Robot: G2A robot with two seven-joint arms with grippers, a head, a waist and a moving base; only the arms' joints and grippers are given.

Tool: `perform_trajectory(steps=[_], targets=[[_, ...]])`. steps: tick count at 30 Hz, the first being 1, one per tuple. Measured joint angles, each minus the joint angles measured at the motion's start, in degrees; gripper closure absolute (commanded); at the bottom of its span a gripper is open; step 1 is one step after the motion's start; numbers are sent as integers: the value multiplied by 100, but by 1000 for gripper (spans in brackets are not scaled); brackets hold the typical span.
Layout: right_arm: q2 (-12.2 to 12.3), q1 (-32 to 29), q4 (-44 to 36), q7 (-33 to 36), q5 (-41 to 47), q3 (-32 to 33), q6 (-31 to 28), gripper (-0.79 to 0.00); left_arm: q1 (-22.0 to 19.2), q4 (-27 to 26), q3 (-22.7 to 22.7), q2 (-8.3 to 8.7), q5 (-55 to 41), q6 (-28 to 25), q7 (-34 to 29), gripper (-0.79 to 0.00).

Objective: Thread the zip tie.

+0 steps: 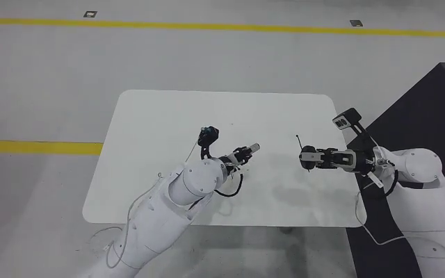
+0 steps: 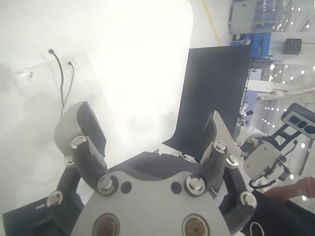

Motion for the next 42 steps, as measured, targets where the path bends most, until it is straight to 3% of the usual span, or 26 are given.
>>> perform_trajectory(steps=[5, 8, 11, 16, 19, 21, 24, 31, 37, 42], targets=[[0, 0, 0, 0, 0, 0, 0, 0, 9, 33, 30, 2, 24, 35, 32, -785], [0, 0, 0, 0, 0, 0, 0, 0, -70, 119, 452, -51, 652, 553, 403, -785], [0, 0, 0, 0, 0, 0, 0, 0, -356, 307, 698, -165, 912, 934, 160, -785], [0, 0, 0, 0, 0, 0, 0, 0, -754, 628, 926, -425, 748, 1411, 312, -785], [0, 0, 0, 0, 0, 0, 0, 0, -945, 908, 1043, -578, 737, 1692, 459, -696], [0, 0, 0, 0, 0, 0, 0, 0, -1037, 1141, 1074, -674, 654, 1708, 493, -677], [0, 0, 0, 0, 0, 0, 0, 0, -1175, 1576, 1135, -824, 628, 1697, 573, -560], [0, 0, 0, 0, 0, 0, 0, 0, -1483, 2508, 1232, -1158, 463, 1697, 399, -471], [0, 0, 0, 0, 0, 0, 0, 0, -1577, 2756, 1229, -1321, 593, 1697, 355, -480], [0, 0, 0, 0, 0, 0, 0, 0, -1481, 2713, 1198, -1342, 1100, 1697, 301, -437]])
